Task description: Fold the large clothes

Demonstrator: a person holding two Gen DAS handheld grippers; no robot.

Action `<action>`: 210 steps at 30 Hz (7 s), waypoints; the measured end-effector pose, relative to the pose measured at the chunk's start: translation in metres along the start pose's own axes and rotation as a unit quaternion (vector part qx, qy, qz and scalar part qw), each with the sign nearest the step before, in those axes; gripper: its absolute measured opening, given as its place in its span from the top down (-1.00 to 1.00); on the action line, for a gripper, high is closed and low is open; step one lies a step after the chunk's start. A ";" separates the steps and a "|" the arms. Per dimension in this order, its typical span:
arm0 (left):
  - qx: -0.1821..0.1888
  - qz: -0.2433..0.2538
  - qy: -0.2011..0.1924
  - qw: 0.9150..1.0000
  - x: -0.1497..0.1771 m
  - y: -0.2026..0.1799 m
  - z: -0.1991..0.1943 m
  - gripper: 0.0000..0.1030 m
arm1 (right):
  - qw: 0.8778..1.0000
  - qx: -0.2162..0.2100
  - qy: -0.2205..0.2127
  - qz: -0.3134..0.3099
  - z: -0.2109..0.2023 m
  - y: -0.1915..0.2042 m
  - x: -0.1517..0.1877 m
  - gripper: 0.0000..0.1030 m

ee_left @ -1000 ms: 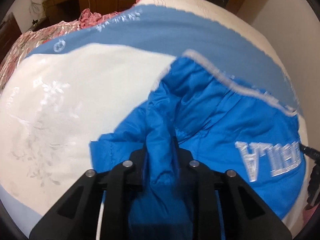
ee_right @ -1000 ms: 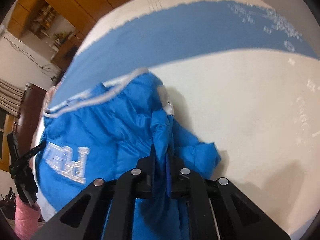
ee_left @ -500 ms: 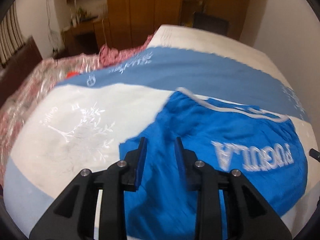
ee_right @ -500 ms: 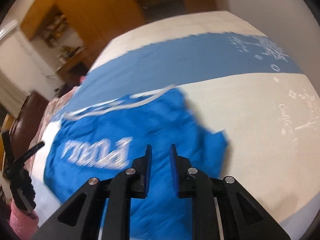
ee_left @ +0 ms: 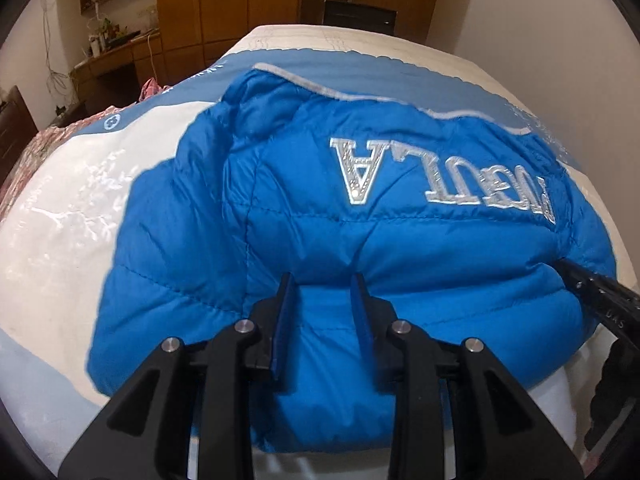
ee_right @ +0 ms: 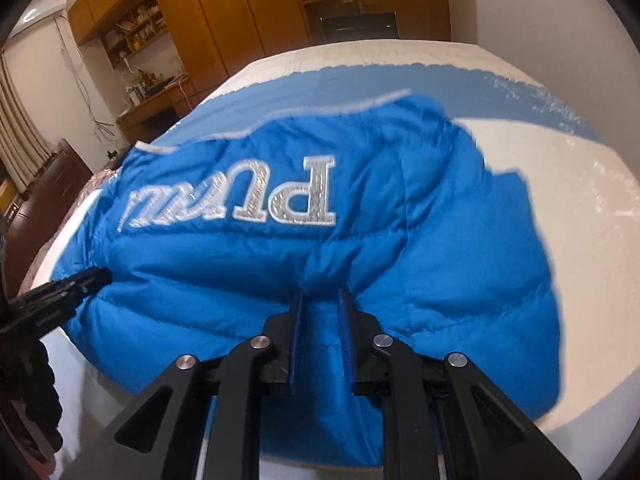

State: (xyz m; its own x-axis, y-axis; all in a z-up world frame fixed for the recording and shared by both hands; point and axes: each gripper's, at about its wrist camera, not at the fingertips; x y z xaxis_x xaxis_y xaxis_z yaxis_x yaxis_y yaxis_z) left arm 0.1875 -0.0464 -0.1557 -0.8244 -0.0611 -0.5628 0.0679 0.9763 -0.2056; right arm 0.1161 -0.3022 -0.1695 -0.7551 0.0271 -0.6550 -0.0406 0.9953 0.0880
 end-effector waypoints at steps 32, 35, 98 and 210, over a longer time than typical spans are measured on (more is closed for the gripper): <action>-0.003 -0.030 0.069 0.997 -0.145 -0.030 0.116 0.30 | 0.998 0.010 0.054 0.013 0.120 -0.074 -0.143 0.75; 0.012 -0.048 0.080 0.996 -0.149 -0.023 0.119 0.31 | 0.998 -0.005 0.055 0.028 0.123 -0.081 -0.142 0.77; 0.108 -0.200 0.109 0.968 -0.100 0.090 -0.030 0.73 | 0.953 -0.237 0.039 0.187 -0.049 -0.146 -0.047 0.65; -0.120 -0.111 0.006 0.987 0.172 0.072 -0.223 -0.57 | 0.996 -0.045 0.067 0.028 -0.164 -0.039 0.179 0.53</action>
State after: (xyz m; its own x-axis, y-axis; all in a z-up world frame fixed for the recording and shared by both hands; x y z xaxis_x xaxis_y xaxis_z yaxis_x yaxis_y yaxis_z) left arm -0.0752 0.0601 -0.0889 -0.8112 -0.2771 -0.5150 -0.2484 0.9605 -0.1254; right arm -0.1245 -0.3509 -0.1670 -0.8387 0.0635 -0.5408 -0.0503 0.9799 0.1930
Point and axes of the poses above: each gripper's, at about its wrist camera, not at the fingertips, and z roughly the way its jaws point, y to its left, x to its underside, and after that the axes turned 14 degrees about -z, right-handed
